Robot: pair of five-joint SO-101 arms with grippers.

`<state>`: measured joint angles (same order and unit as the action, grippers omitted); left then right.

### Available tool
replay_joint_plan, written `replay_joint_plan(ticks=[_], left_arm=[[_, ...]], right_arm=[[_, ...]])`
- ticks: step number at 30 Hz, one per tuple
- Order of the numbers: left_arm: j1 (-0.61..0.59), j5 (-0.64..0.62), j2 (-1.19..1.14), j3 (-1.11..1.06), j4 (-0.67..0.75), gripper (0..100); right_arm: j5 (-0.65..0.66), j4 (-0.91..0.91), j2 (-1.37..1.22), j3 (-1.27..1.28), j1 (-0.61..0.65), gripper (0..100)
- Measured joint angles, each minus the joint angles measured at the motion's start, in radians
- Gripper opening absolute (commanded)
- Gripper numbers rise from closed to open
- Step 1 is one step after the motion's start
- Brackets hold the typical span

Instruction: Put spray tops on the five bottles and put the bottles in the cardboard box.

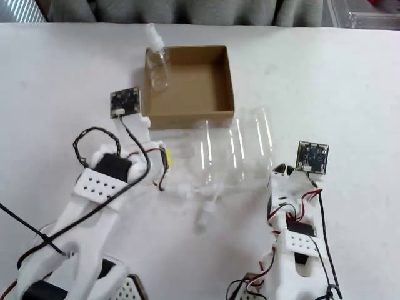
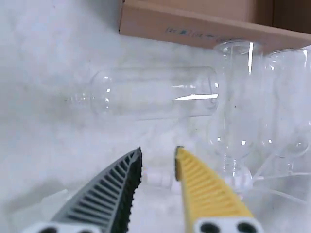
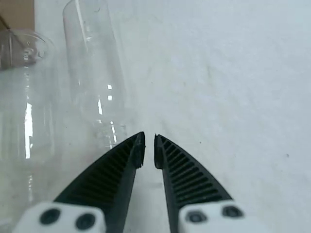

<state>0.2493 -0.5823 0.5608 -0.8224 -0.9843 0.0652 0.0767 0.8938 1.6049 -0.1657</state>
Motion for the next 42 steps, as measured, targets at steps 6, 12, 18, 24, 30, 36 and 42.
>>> replay_joint_plan(ticks=[6, 12, 18, 24, 30, 36, 42], left_arm=[[-0.041, -0.006, 0.0, 0.0, 0.0, 21], [-0.089, -0.006, 0.0, 0.0, -0.06, 21], [-0.089, -0.006, -0.002, 0.0, -0.055, 21], [-0.092, -0.061, -0.173, 0.0, 0.071, 38], [-0.091, -0.213, -0.336, 0.046, 0.135, 44], [-0.13, -0.292, -0.347, 0.048, 0.187, 43], [-0.176, -0.304, -0.347, 0.018, 0.311, 43]], right_arm=[[0.0, 0.0, 0.0, 0.0, 0.0, 1.6], [0.0, 0.0, 0.0, 0.0, 0.0, 1.7], [0.0, 0.0, 0.0, 0.0, 0.0, 1.7], [0.0, 0.0, 0.0, 0.0, 0.0, 1.7], [0.0, 0.0, 0.0, 0.0, 0.0, 1.7], [0.0, 0.0, 0.0, 0.0, 0.0, 1.7], [0.0, 0.0, 0.0, 0.0, 0.0, 1.7]])
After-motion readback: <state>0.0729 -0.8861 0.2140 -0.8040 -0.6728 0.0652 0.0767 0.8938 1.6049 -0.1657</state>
